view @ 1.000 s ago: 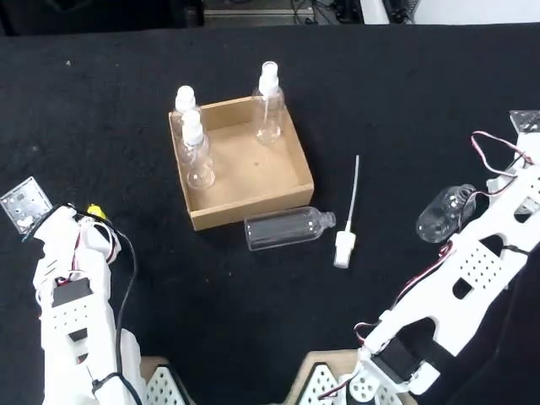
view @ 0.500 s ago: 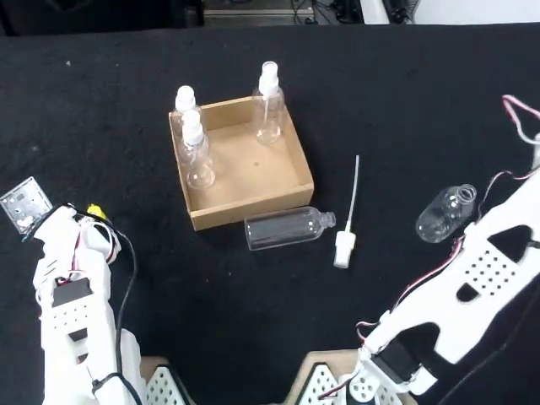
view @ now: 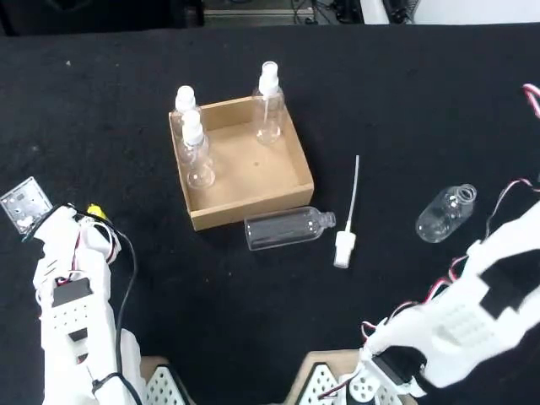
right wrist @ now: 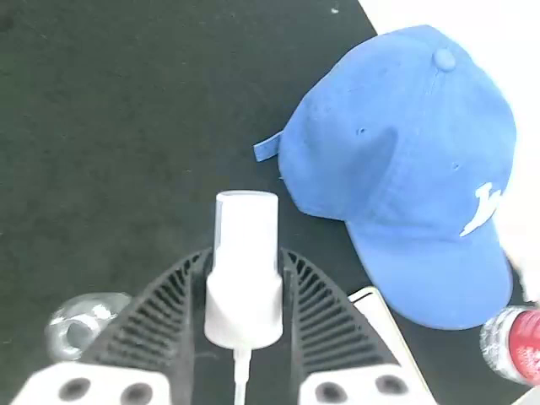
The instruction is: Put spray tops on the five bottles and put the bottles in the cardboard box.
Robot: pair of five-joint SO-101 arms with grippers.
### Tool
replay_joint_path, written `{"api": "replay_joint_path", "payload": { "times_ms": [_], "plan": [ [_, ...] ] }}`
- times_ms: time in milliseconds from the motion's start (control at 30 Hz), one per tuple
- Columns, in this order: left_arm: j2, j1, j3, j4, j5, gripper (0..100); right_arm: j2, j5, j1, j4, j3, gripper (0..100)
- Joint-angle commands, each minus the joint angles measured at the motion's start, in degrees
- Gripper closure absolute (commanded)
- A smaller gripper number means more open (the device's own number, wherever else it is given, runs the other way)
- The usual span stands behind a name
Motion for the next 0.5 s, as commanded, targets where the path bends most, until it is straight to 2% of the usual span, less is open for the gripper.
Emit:
{"api": "replay_joint_path", "payload": {
  "times_ms": [0,300,467],
  "plan": [
    [-0.88,-0.57,-0.48,-1.32,-0.44,91,-8.04,-3.34,-2.99,-5.63,4.70,98.8],
    [-0.88,-0.66,-0.48,-1.32,-0.44,91,-19.47,-9.32,-5.10,-11.60,19.47,98.8],
    [-0.88,-0.66,-0.48,-1.32,-0.44,91,-32.13,-9.67,-5.89,-20.40,36.88,98.8]
  ]
}}
